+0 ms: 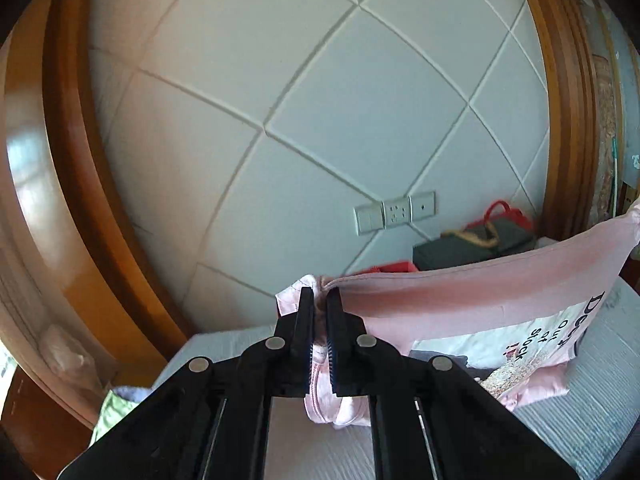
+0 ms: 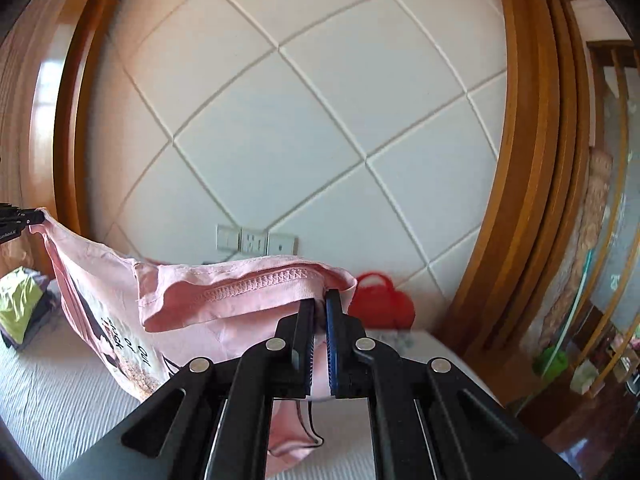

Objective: Fold clothes
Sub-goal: 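Grasp the shirt hem with both grippers, lift and lay it flat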

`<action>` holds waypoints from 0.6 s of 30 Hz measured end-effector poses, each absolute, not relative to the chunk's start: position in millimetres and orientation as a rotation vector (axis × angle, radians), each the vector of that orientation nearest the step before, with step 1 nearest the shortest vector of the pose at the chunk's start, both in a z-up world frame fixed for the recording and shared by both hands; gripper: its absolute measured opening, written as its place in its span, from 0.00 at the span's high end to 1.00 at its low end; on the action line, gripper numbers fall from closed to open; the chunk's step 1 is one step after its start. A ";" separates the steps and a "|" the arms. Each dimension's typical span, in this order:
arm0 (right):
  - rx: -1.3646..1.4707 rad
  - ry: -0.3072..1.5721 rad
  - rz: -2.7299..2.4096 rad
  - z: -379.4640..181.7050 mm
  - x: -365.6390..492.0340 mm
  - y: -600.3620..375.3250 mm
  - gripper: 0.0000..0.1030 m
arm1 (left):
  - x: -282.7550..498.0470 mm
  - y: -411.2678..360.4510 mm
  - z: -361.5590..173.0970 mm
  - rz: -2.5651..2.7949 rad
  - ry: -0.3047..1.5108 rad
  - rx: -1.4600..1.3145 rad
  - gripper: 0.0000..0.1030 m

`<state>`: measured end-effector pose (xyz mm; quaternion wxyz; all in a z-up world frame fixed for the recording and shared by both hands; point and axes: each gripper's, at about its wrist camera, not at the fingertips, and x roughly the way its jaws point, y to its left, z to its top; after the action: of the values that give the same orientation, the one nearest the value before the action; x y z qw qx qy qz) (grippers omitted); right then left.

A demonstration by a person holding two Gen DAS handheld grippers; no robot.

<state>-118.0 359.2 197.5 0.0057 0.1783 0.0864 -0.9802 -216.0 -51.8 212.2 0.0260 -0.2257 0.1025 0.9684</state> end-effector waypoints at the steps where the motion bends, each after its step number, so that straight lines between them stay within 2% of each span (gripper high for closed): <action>1: 0.497 0.273 -3.078 215.3 -114.5 357.6 0.96 | -212.8 -54.6 236.0 3.013 0.316 -0.642 0.96; 5: 0.250 0.283 -3.104 286.4 -100.4 351.3 0.96 | -174.1 -64.8 288.9 3.037 0.360 -0.466 0.96; 8: 0.270 0.232 -3.068 274.3 -65.0 352.2 0.95 | -135.6 -74.6 278.7 3.000 0.375 -0.467 0.96; 11: 0.401 0.170 -3.019 227.6 -28.3 353.5 0.95 | -95.9 -88.1 237.2 2.936 0.364 -0.555 0.96; 18: 0.741 0.028 -2.894 107.4 52.3 354.5 0.95 | -17.8 -105.8 79.3 2.721 0.397 -0.952 0.96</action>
<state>52.3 354.5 107.4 0.0767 0.2473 0.0094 -0.9658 -17.8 -105.8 79.3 0.1155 -0.3248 0.1356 0.9289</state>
